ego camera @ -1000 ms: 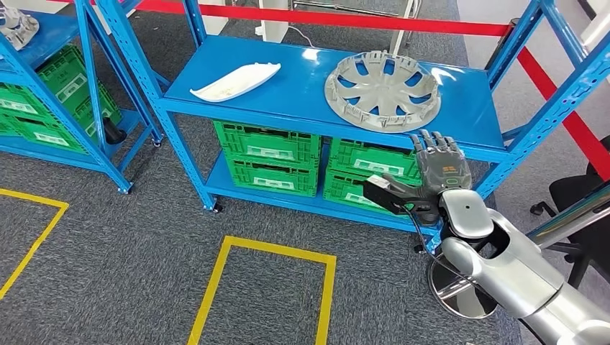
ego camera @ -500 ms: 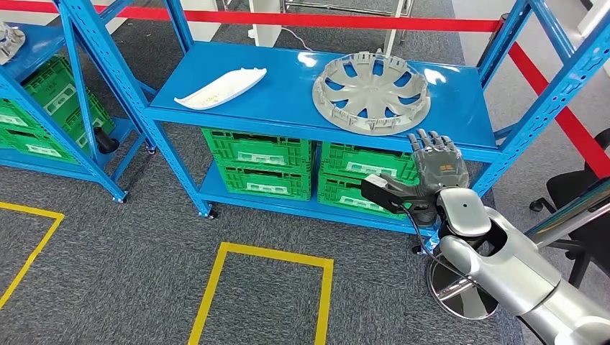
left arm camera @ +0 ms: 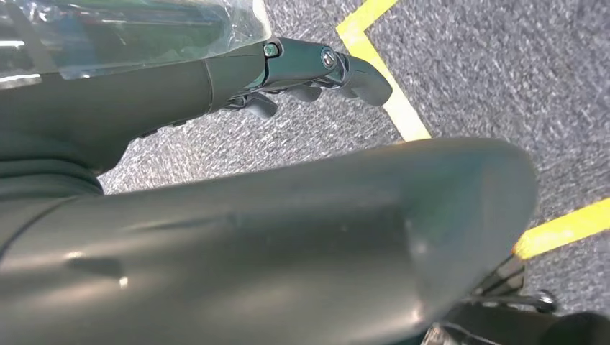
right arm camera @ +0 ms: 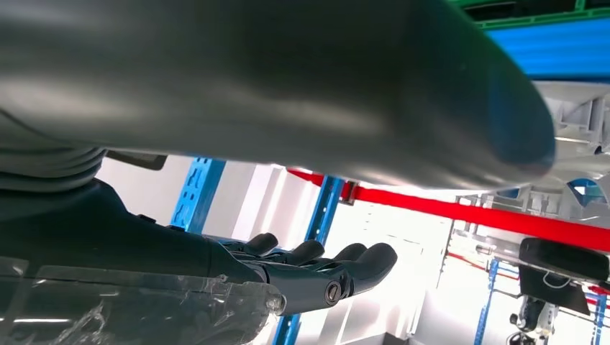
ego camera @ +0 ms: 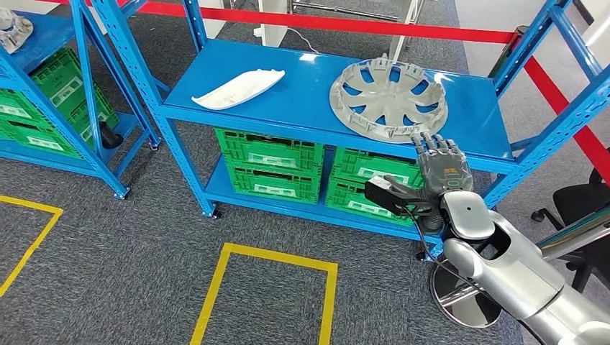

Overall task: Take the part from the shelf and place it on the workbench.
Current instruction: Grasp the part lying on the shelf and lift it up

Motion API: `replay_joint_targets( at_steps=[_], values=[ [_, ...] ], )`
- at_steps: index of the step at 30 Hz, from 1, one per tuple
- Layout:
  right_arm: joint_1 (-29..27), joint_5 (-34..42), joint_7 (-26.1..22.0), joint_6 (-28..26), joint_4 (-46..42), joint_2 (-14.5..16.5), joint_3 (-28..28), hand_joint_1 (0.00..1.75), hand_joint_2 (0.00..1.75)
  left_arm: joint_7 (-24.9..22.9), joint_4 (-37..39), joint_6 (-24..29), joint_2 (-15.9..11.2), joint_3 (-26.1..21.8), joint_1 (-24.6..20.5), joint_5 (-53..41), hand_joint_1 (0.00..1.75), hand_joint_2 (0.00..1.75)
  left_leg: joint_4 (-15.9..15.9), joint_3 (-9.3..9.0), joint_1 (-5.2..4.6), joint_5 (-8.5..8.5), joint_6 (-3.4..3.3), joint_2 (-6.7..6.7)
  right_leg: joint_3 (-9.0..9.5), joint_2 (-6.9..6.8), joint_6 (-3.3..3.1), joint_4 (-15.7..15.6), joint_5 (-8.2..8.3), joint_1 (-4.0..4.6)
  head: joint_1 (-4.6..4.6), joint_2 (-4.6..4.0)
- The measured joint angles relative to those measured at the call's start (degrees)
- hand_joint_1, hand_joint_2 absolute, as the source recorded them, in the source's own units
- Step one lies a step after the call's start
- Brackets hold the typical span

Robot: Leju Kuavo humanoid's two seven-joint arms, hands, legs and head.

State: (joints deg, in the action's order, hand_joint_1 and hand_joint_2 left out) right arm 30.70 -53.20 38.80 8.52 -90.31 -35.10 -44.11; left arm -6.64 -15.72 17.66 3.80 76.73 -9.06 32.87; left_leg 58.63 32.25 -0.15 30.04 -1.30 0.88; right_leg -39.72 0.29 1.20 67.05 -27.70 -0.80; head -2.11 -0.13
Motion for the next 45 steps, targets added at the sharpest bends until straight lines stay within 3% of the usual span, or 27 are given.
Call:
replay_joint_targets(
  at_steps=[2, 4, 7, 9, 11, 12, 13, 15, 16, 17, 22, 24, 26, 27, 28, 30, 32, 35, 38, 39, 41, 42, 43, 44, 45],
  values=[
    [0.02, 0.00, 0.00, 0.03, -0.02, -0.07, 0.09, 0.00, 0.00, 0.00, -0.01, 0.01, 0.07, -0.05, 0.00, -0.03, 0.00, 0.00, 0.21, -0.23, -0.12, 0.53, 0.47, 0.02, 2.28, -0.03, -0.65, -5.42, 2.02, 0.42, 0.07, 0.00],
    [0.06, 0.00, 0.00, 0.08, -0.04, -0.12, 0.12, 0.00, 0.00, 0.00, -0.02, -0.03, 0.16, -0.09, 0.01, -0.05, 0.00, 0.00, 0.19, -0.16, -0.16, 0.73, 1.02, 0.00, 2.87, 0.05, -1.12, -6.78, 1.57, 0.71, 0.10, 0.00],
    [0.11, 0.00, 0.00, 0.08, -0.13, -0.13, 0.25, 0.00, 0.00, 0.00, -0.02, -0.08, 0.22, -0.13, 0.00, -0.06, 0.00, 0.00, 1.09, -0.07, -0.17, 1.88, 2.02, -0.07, 3.66, 0.07, -1.80, -7.75, 1.31, 0.29, 0.20, 0.00],
    [0.14, 0.00, 0.00, 0.08, -0.18, -0.13, 0.30, 0.00, 0.00, 0.00, -0.01, -0.07, 0.18, -0.20, -0.03, -0.06, 0.00, 0.00, 6.32, 2.32, -0.06, 4.54, 2.60, -0.09, 4.32, -0.08, -2.20, -8.21, 1.15, 0.05, 0.44, 0.00],
    [0.03, 0.00, 0.00, 0.21, -0.17, -0.11, 0.27, 0.00, 0.00, 0.00, -0.01, -0.09, 0.15, -0.28, 0.09, -0.04, 0.00, 0.00, 13.35, 6.22, 0.16, 6.76, 2.97, -0.10, 4.73, -0.17, -2.39, -8.24, 0.79, 0.01, 0.55, 0.00],
    [-0.06, 0.00, 0.00, 0.33, -0.17, -0.10, 0.26, 0.00, 0.00, 0.01, -0.01, -0.11, 0.15, -0.31, 0.17, -0.04, 0.00, 0.00, 15.06, 7.47, 0.27, 6.46, 3.13, -0.10, 5.00, -0.17, -2.37, -8.21, 0.55, -0.02, 0.56, 0.00],
    [-0.13, 0.00, 0.00, 0.46, -0.17, -0.08, 0.25, 0.00, 0.00, 0.01, -0.01, -0.13, 0.14, -0.34, 0.23, -0.04, 0.00, 0.00, 14.66, 7.76, 0.39, 4.96, 3.26, -0.10, 5.35, -0.13, -2.28, -8.15, 0.27, -0.07, 0.56, 0.00],
    [-0.19, 0.00, 0.00, 0.68, -0.20, -0.05, 0.27, 0.00, 0.00, 0.02, 0.00, -0.15, 0.10, -0.39, 0.27, -0.05, 0.00, 0.00, 8.64, 5.74, 0.60, 0.01, 3.36, -0.10, 6.27, -0.05, -1.90, -8.03, -0.47, -0.22, 0.57, 0.00],
    [-0.16, 0.00, 0.00, 0.75, -0.24, -0.04, 0.29, 0.00, 0.00, 0.02, 0.00, -0.15, 0.09, -0.41, 0.25, -0.05, 0.00, 0.00, 5.47, 4.47, 0.56, -1.77, 3.26, -0.10, 6.64, 0.01, -1.64, -7.95, -0.82, -0.21, 0.62, 0.00],
    [-0.13, 0.00, 0.00, 0.81, -0.29, -0.03, 0.31, 0.00, 0.00, 0.02, 0.00, -0.15, 0.09, -0.43, 0.22, -0.07, 0.00, 0.00, 2.91, 3.37, 0.51, -2.48, 2.95, -0.09, 6.81, 0.06, -1.35, -7.89, -1.08, -0.18, 0.64, 0.00],
    [-0.15, 0.00, 0.00, 0.95, -0.55, -0.04, 0.50, 0.00, 0.00, 0.16, -0.01, -0.17, 0.07, -0.51, 0.25, -0.19, 0.00, 0.00, 0.24, 2.05, 0.43, -1.35, 0.94, -0.02, 6.42, 0.00, 0.26, -7.19, -1.95, -0.23, 0.56, 0.00],
    [-0.14, 0.00, 0.00, 0.99, -0.62, -0.08, 0.69, 0.00, 0.00, 0.21, 0.00, -0.17, 0.09, -0.54, 0.15, -0.34, 0.00, 0.00, -0.04, 1.49, 0.61, -1.16, 0.33, -0.04, 4.07, -0.07, 0.56, -2.45, -4.06, -0.26, 0.33, 0.00],
    [-0.40, 0.00, 0.00, 1.14, -0.63, -0.08, 0.76, 0.00, 0.00, 0.22, 0.00, -0.17, 0.08, -0.56, 0.12, -0.45, 0.00, 0.00, -0.02, 1.06, 0.53, -0.73, -0.06, -0.06, -0.28, -0.07, 0.65, 4.91, -6.28, -0.27, 0.18, 0.00],
    [-0.61, 0.00, 0.00, 1.23, -0.63, -0.08, 0.76, 0.00, 0.00, 0.22, 0.00, -0.17, 0.08, -0.56, 0.17, -0.48, 0.00, 0.00, 0.01, 0.80, 0.47, -0.47, -0.14, -0.05, -2.02, -0.07, 0.65, 7.26, -6.37, -0.27, 0.16, 0.00],
    [-0.76, 0.00, 0.00, 1.33, -0.63, -0.07, 0.77, 0.00, 0.00, 0.22, 0.00, -0.17, 0.07, -0.57, 0.22, -0.48, 0.00, 0.00, 0.05, 0.51, 0.42, -0.18, -0.15, -0.02, -2.86, -0.07, 0.61, 7.70, -5.38, -0.27, 0.14, 0.00],
    [-0.87, 0.00, 0.00, 1.56, -0.63, -0.07, 0.92, 0.00, 0.00, 0.22, 0.00, -0.17, 0.08, -0.60, 0.31, -0.49, 0.00, 0.00, 0.18, -0.36, 0.38, 0.60, 0.04, 0.05, -1.49, -0.08, 0.34, 2.51, -0.73, -0.25, 0.10, 0.00],
    [-0.94, -0.15, 0.00, 1.98, -0.64, -0.05, 1.24, 0.00, 0.00, 0.19, 0.01, -0.17, 0.08, -0.67, 0.29, -0.54, 0.00, 0.00, 0.27, -1.11, 0.26, 1.42, 0.56, 0.11, 1.19, -0.06, -0.06, -3.80, 2.24, -0.02, 0.13, 0.00],
    [-1.67, -0.78, 0.00, 2.89, -0.70, -0.09, 2.28, 0.00, 0.00, 0.15, 0.02, -0.19, 0.09, -0.85, 0.27, -0.66, 0.00, 0.00, 0.09, -1.44, 0.17, 2.00, 1.45, 0.08, 2.59, 0.12, -0.94, -6.59, 1.56, 0.31, 0.26, 0.00],
    [-2.37, -1.09, 0.00, 3.39, -0.83, -0.09, 3.44, 0.00, 0.00, 0.15, 0.02, -0.22, 0.10, -0.95, 0.31, -0.79, 0.00, 0.00, 1.57, -1.10, 0.18, 3.53, 2.33, -0.05, 3.44, 0.14, -1.79, -7.22, 1.14, -0.09, 0.44, 0.00],
    [-2.49, -1.14, 0.00, 3.51, -0.88, -0.09, 3.78, 0.00, 0.00, 0.15, 0.02, -0.21, 0.09, -0.97, 0.27, -0.86, 0.00, 0.00, 4.08, 0.07, 0.21, 4.80, 2.54, -0.08, 3.81, 0.08, -2.03, -7.41, 0.99, -0.20, 0.54, 0.00],
    [-2.98, -1.23, 0.00, 3.83, -0.92, -0.09, 4.44, 0.00, 0.00, 0.14, 0.02, -0.21, 0.06, -1.03, 0.27, -1.01, 0.00, 0.00, 11.70, 4.12, 0.27, 7.48, 2.78, -0.10, 4.40, -0.03, -2.32, -7.51, 0.51, -0.17, 0.74, 0.00],
    [-3.39, -1.28, 0.00, 4.02, -0.92, -0.09, 4.71, 0.00, 0.00, 0.14, 0.02, -0.21, 0.05, -1.06, 0.40, -1.08, 0.00, 0.00, 14.69, 6.05, 0.28, 7.89, 2.86, -0.10, 4.74, -0.05, -2.35, -7.50, 0.21, -0.16, 0.73, 0.00],
    [-3.83, -1.35, 0.00, 4.18, -0.92, -0.09, 4.96, 0.00, 0.00, 0.13, 0.02, -0.21, 0.04, -1.09, 0.57, -1.14, 0.00, 0.00, 16.03, 7.26, 0.28, 7.27, 2.92, -0.10, 5.15, -0.04, -2.33, -7.50, -0.13, -0.15, 0.74, 0.00],
    [-4.20, -1.44, 0.00, 4.32, -0.92, -0.09, 5.23, 0.00, 0.00, 0.13, 0.02, -0.22, 0.04, -1.15, 0.71, -1.20, 0.00, 0.00, 15.00, 7.42, 0.29, 5.33, 2.93, -0.10, 5.70, 0.01, -2.26, -7.49, -0.51, -0.15, 0.73, 0.00],
    [-4.46, -1.53, 0.00, 4.42, -0.93, -0.09, 5.55, 0.00, 0.00, 0.13, 0.02, -0.22, 0.03, -1.26, 0.79, -1.25, 0.00, 0.00, 12.02, 6.66, 0.30, 2.51, 2.85, -0.10, 6.36, 0.06, -2.14, -7.49, -0.94, -0.17, 0.74, 0.00]
  ],
)
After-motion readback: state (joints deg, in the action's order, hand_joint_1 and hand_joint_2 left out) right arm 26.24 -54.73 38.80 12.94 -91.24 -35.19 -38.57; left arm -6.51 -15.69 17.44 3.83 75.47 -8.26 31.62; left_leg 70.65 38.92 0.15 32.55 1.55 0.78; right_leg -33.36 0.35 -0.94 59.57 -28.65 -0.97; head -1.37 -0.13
